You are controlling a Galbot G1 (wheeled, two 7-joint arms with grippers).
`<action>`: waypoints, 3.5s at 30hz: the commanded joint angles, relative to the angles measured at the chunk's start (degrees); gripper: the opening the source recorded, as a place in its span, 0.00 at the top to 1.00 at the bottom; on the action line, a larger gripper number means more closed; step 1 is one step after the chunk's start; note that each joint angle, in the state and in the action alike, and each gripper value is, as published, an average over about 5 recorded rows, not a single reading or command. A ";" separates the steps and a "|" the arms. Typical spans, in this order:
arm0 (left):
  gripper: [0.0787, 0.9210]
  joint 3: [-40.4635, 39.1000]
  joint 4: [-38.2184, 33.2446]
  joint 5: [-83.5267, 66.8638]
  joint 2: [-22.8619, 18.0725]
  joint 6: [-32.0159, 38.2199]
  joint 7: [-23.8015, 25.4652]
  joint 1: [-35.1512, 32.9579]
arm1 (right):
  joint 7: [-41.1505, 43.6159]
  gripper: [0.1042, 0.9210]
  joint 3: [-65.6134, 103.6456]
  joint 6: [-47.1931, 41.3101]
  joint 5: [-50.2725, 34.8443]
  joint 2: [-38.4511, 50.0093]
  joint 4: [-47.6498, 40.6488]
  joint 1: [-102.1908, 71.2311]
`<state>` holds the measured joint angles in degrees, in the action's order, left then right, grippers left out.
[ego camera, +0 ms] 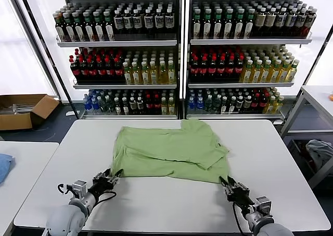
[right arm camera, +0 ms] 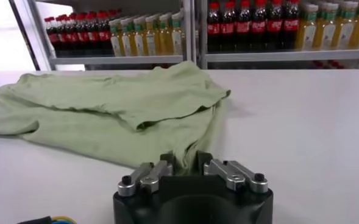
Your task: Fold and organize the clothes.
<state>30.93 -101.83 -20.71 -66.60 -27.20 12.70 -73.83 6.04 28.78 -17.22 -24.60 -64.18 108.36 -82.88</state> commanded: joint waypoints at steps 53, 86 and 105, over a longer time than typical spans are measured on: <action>0.75 19.43 -28.75 0.01 -2.43 -3.81 -0.53 -34.08 | 2.61 0.59 21.09 -1.12 -9.98 7.74 19.32 -23.55; 0.12 -6.04 10.32 -14.62 15.08 -1.42 -0.38 13.75 | 13.61 0.12 -11.32 -11.15 -2.20 1.54 -27.51 38.92; 0.12 -11.01 18.07 -13.93 11.98 -1.63 -1.92 20.59 | 14.09 0.12 -15.97 -11.09 -3.27 0.26 -33.54 41.55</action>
<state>23.47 -89.45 -34.75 -54.10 -28.90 11.17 -58.66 19.82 14.79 -27.88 -27.40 -63.59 78.37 -43.83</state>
